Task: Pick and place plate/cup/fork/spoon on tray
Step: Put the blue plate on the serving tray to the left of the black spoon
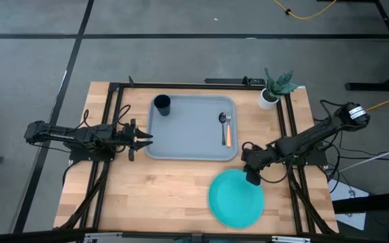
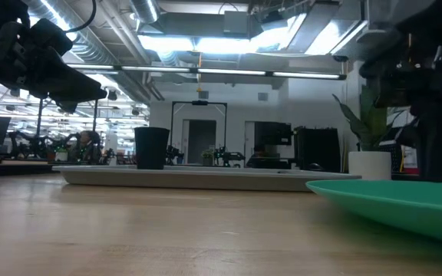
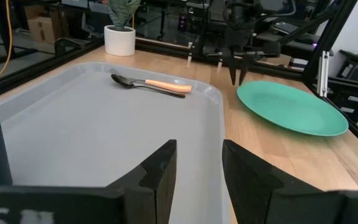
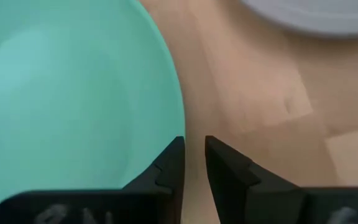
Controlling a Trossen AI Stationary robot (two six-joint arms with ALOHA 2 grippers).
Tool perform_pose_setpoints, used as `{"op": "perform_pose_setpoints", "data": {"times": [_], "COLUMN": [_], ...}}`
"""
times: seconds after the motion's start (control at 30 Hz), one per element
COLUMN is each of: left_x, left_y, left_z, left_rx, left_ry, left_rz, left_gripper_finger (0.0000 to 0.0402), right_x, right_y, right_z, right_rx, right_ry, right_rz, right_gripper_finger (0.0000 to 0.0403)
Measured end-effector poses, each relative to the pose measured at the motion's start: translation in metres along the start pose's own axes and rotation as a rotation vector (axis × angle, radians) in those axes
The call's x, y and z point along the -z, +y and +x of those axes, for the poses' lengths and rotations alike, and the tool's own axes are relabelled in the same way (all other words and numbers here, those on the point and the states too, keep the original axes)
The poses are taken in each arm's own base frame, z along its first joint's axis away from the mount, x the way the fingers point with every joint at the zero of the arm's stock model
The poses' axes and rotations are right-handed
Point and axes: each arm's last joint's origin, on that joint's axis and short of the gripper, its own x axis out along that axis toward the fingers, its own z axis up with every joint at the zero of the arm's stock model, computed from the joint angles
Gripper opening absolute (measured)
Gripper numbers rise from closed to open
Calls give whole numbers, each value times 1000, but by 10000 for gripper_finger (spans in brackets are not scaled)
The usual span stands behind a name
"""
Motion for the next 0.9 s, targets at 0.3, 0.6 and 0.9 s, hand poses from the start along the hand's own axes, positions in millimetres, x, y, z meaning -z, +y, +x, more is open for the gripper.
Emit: {"op": "perform_pose_setpoints", "data": {"times": [0.3, 0.6, 0.9], "left_x": [0, 0, 0], "left_y": [0, 0, 0], "left_z": [0, 0, 0], "left_rx": [0, 0, 0], "left_ry": [0, 0, 0], "left_rz": [0, 0, 0], "left_gripper_finger": [122, 122, 122], "right_x": [6, 5, 4], "right_y": [-3, -3, -2], "right_z": [4, -2, -2], "right_rx": [-91, -107, -111], "right_ry": [-30, -50, -54], "right_rz": [2, -2, -2], "right_gripper_finger": [69, 69, 69]}}
